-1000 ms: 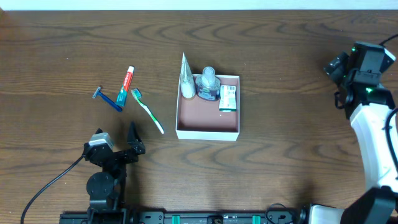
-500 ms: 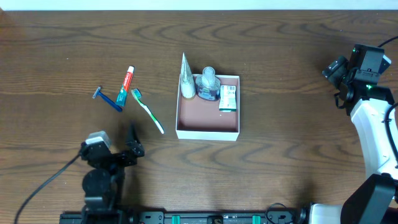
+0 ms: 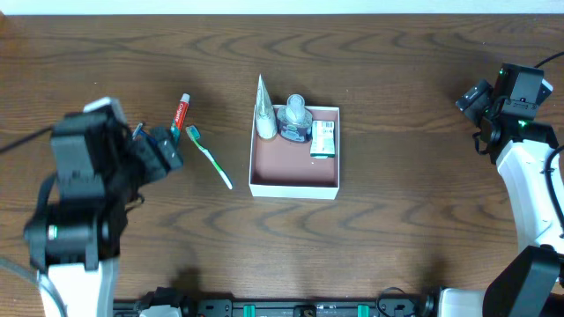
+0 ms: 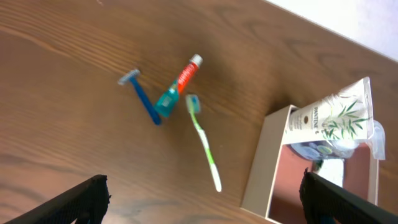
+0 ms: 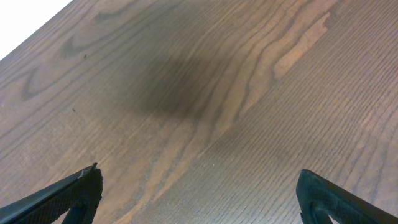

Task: Pack container
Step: 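Reach the left gripper to the blue razor and grasp it, then carry the razor into the box and release it at the front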

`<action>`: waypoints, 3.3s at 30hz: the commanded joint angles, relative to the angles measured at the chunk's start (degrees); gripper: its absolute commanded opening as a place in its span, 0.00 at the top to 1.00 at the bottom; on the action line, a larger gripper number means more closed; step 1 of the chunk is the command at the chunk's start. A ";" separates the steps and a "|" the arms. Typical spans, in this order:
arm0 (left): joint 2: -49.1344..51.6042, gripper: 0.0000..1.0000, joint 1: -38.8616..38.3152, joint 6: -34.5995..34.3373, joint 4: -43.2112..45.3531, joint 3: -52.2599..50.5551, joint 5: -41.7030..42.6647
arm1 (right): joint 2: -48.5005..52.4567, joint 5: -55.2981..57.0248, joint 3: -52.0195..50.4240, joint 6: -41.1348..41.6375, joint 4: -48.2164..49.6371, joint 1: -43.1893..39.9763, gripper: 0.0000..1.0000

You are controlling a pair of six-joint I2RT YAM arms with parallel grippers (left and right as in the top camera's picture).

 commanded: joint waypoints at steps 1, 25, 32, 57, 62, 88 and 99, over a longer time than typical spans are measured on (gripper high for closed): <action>5.40 0.02 0.28 -0.22 0.61 0.92 3.06 | 0.15 0.26 0.04 -0.31 0.07 -0.31 0.01; 43.01 0.14 6.93 -28.50 8.55 0.70 -4.28 | 0.15 0.26 0.04 -0.31 0.09 -0.31 0.01; 48.17 0.20 7.34 -28.52 9.46 0.70 -4.28 | 0.15 0.26 0.04 -0.31 0.09 -0.31 0.01; 57.57 0.40 11.43 -26.93 17.09 0.70 -4.09 | 0.15 0.26 0.04 -0.31 0.09 -0.31 0.01; 57.96 0.58 11.43 -26.77 17.18 0.70 -4.96 | 0.15 0.26 0.04 -0.31 0.07 -0.31 0.01; 35.30 0.94 10.93 -5.07 10.34 1.31 2.45 | 0.15 0.26 0.04 -0.33 0.09 -0.31 0.01; 6.01 0.94 -6.86 32.81 15.67 1.29 16.48 | 0.15 0.28 0.04 -0.31 0.09 -0.31 0.01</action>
